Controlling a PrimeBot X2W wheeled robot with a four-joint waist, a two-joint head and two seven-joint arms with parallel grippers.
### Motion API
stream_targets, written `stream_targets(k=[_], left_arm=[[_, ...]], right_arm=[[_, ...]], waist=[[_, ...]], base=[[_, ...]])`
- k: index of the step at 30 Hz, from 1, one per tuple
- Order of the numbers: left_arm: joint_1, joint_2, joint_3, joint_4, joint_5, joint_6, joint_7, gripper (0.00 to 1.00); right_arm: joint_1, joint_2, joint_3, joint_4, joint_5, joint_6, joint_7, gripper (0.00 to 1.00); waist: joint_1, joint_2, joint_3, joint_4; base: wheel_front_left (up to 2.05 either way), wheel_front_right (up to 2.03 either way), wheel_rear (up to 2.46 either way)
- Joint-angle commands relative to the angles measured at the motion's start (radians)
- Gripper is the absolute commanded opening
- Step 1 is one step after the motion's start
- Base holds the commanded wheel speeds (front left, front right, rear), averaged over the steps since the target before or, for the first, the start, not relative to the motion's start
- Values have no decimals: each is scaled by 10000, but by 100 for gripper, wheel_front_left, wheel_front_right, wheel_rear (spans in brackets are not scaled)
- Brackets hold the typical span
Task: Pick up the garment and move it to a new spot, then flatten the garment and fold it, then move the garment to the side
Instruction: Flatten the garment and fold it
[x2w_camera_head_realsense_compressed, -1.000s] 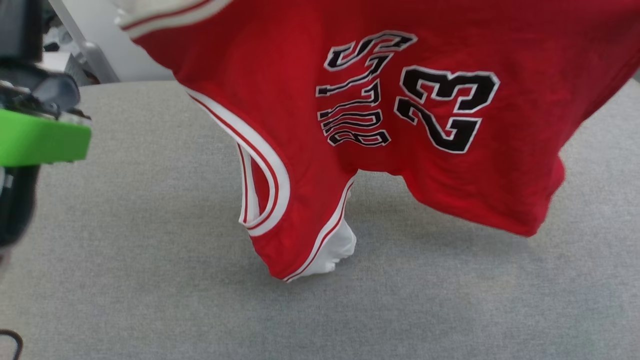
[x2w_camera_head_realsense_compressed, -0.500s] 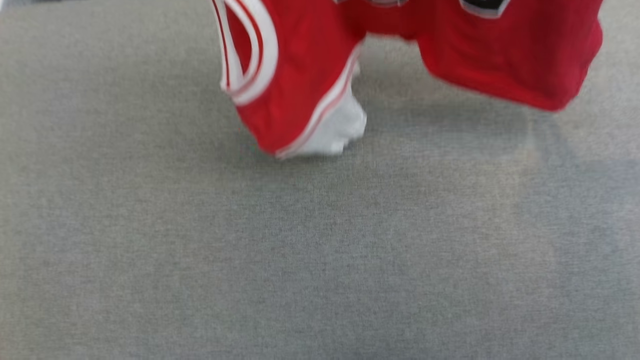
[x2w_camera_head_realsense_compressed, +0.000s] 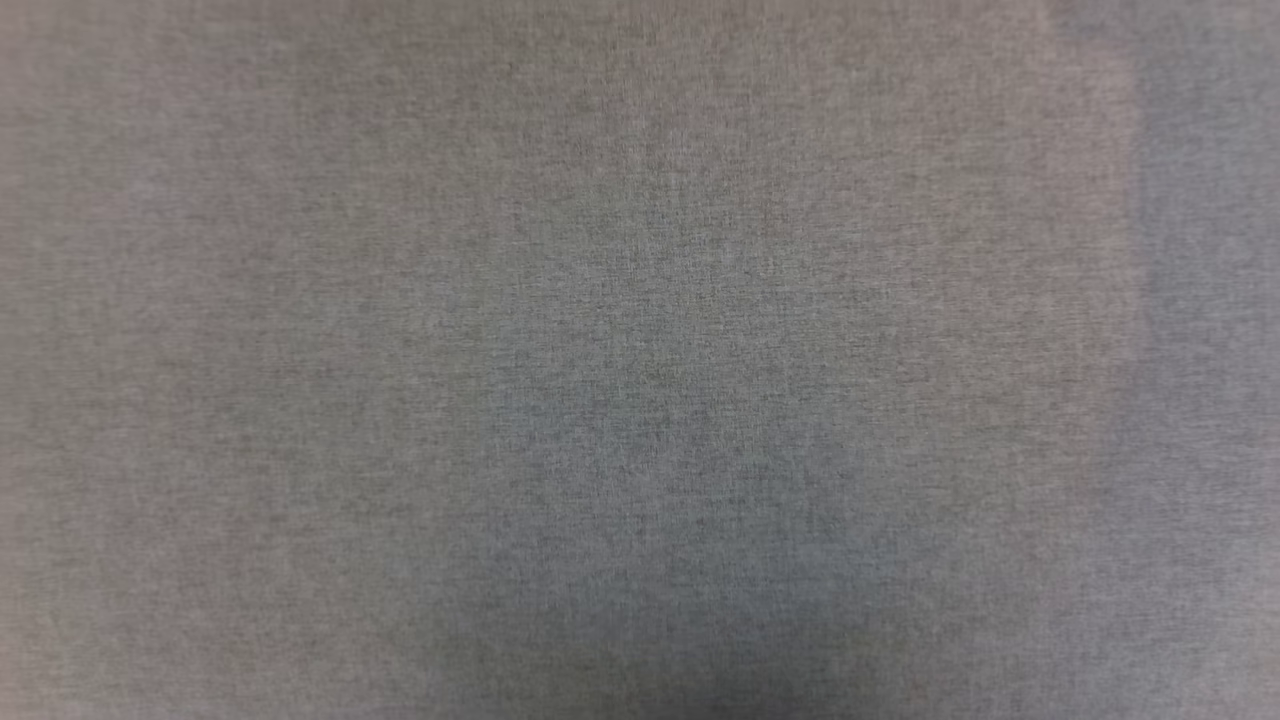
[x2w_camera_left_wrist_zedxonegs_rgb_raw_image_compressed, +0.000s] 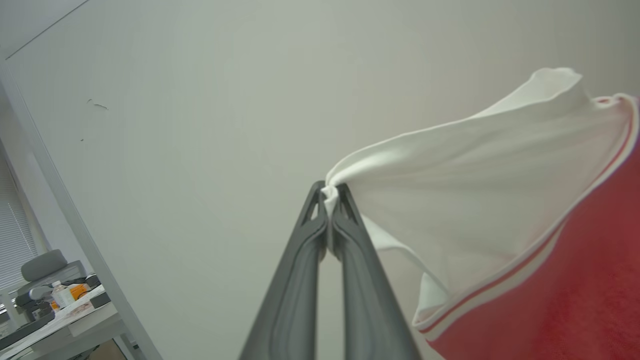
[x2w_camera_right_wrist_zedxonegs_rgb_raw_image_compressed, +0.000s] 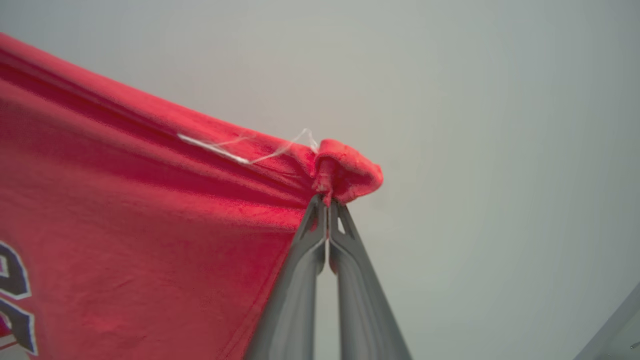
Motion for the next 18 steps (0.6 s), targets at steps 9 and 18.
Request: stream_targets(k=[9,18], left_arm=[[-2631,-677,-192,3614,1179,87,-2755,0],[-1948,-1316,255,4066,943,-81,-3123,0]], right_arm=[[-1961,903,-464,2746,-1519,-94,-2431,0],[-2079,1499,-216,4231,-1971,-94,-3664,0]], waist=[[-2,0,1330,-118],[-2,0,1589,69]], base=[[0,0,0],[0,0,0]])
